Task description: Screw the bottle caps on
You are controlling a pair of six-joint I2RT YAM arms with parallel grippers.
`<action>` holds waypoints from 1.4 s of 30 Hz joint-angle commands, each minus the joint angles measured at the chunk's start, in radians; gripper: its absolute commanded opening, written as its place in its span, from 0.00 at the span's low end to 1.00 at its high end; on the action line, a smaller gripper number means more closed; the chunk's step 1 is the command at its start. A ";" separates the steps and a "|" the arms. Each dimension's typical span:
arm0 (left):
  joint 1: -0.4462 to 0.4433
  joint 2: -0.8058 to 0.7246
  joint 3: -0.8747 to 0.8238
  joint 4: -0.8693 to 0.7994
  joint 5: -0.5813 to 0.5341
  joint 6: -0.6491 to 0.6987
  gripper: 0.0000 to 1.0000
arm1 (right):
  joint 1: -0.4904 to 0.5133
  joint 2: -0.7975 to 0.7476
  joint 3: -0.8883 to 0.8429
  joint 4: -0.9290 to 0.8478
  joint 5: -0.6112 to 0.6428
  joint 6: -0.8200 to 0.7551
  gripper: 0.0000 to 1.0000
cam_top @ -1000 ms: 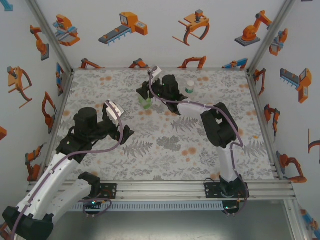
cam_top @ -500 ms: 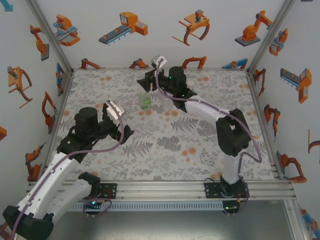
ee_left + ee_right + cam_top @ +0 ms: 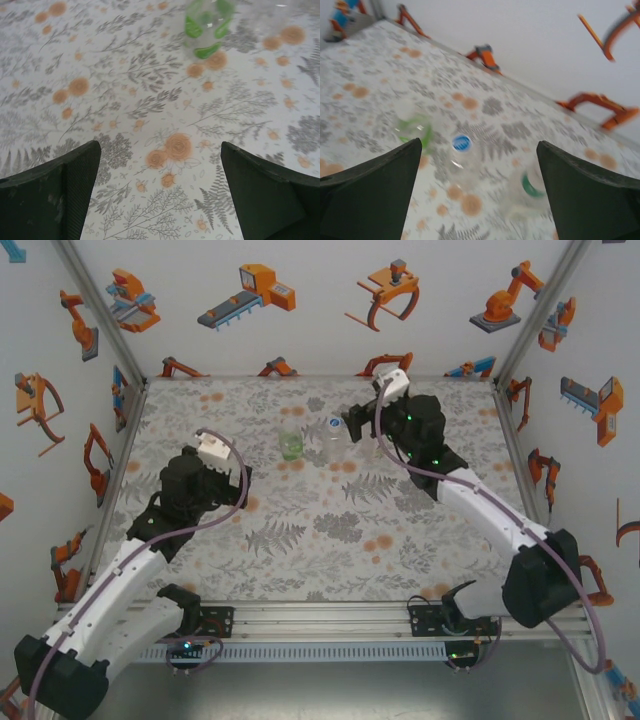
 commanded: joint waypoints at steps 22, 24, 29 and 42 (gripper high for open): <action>0.243 0.406 -0.347 0.811 -0.203 -0.034 0.97 | -0.367 -0.015 -0.629 0.306 0.306 0.012 0.99; 0.253 0.454 -0.342 0.877 -0.190 -0.023 0.97 | -0.392 0.007 -0.634 0.359 0.282 0.004 0.99; 0.308 0.554 -0.337 1.014 -0.103 0.003 0.97 | -0.472 0.074 -0.640 0.472 0.180 0.085 0.99; 0.446 0.705 -0.267 1.007 0.119 -0.082 0.97 | -0.481 0.207 -0.651 0.603 0.211 0.106 0.99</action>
